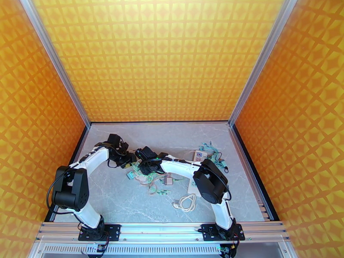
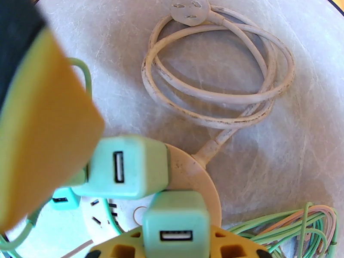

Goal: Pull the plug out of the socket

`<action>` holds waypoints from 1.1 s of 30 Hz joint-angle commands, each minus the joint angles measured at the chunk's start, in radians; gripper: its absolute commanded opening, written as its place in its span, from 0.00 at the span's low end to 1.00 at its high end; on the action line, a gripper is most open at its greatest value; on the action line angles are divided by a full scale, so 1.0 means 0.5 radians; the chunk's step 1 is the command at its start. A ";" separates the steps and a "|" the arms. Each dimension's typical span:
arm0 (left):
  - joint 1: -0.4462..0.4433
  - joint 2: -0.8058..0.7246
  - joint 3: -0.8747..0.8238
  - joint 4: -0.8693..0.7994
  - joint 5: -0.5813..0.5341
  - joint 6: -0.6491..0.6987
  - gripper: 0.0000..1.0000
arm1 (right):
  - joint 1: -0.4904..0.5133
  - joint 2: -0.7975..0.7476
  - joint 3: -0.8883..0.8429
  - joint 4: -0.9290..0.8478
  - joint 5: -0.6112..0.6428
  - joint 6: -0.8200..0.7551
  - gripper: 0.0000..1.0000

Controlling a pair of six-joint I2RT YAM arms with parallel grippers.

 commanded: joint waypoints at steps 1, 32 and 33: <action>-0.007 0.102 -0.045 -0.120 0.060 0.062 0.43 | -0.016 -0.049 0.000 0.071 0.043 -0.005 0.13; -0.067 0.324 -0.219 0.126 0.025 -0.178 0.29 | 0.248 -0.006 0.038 0.042 0.236 -0.244 0.14; -0.066 0.322 -0.218 0.112 0.004 -0.177 0.29 | 0.245 -0.008 0.037 0.040 0.279 -0.250 0.14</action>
